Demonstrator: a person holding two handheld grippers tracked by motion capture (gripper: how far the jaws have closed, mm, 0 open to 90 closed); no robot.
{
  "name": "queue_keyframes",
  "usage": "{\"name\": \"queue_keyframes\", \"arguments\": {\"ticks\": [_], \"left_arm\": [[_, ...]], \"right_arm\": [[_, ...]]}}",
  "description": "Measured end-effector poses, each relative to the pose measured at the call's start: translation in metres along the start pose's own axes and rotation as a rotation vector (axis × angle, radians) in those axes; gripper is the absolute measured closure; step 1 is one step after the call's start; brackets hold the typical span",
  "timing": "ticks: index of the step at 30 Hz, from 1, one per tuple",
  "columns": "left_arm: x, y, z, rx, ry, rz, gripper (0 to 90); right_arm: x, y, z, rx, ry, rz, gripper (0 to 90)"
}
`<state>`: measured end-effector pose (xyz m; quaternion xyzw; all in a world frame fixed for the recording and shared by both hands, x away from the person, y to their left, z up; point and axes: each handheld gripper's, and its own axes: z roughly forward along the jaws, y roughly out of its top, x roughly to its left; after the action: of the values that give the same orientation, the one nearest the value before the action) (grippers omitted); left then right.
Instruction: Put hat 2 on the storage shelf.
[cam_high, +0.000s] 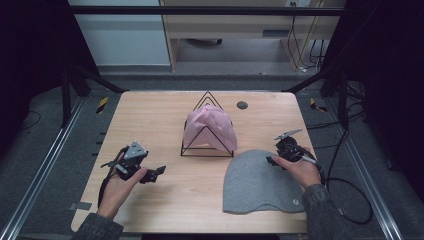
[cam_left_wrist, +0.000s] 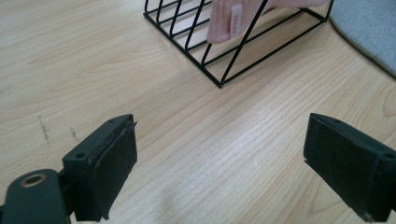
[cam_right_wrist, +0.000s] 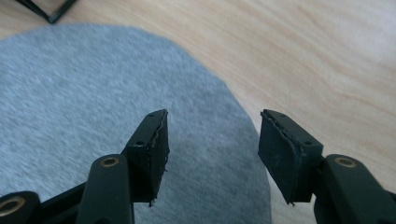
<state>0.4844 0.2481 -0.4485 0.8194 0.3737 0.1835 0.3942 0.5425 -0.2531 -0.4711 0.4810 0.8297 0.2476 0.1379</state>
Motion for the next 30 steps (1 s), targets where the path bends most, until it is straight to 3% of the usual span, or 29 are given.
{"name": "queue_keyframes", "arguments": {"ticks": [5, 8, 11, 15, 16, 18, 21, 26, 30], "left_arm": [[0.002, -0.001, 0.000, -0.001, 0.007, -0.003, 9.1], [0.002, -0.001, 0.000, 0.002, 0.005, -0.001, 9.3], [0.001, 0.000, 0.000, 0.004, 0.009, 0.002, 9.6], [0.001, -0.001, 0.001, 0.010, 0.013, 0.004, 9.7], [0.000, -0.001, 0.001, 0.008, 0.011, 0.002, 9.8], [-0.001, 0.000, 0.001, 0.005, 0.005, 0.003, 10.0], [-0.004, 0.001, 0.002, 0.007, -0.004, 0.008, 10.0], [-0.010, 0.002, 0.003, 0.014, -0.039, 0.003, 9.4], [-0.016, 0.004, 0.002, 0.002, -0.094, -0.016, 9.4]], "right_arm": [[0.000, -0.005, 0.005, 0.025, 0.003, -0.004, 42.2], [0.000, -0.006, 0.007, 0.036, -0.001, -0.013, 46.6], [0.001, -0.005, 0.005, 0.042, 0.006, -0.023, 60.7], [0.004, -0.006, 0.005, 0.036, 0.051, -0.036, 80.1], [0.006, -0.006, 0.004, 0.034, 0.051, -0.057, 83.9], [0.011, -0.006, 0.003, 0.019, 0.043, -0.089, 85.5], [0.019, -0.006, -0.006, -0.016, 0.073, -0.096, 85.8], [0.032, -0.004, -0.031, -0.097, 0.102, -0.125, 85.9], [0.043, -0.006, -0.050, -0.157, 0.116, -0.158, 86.0]]}}
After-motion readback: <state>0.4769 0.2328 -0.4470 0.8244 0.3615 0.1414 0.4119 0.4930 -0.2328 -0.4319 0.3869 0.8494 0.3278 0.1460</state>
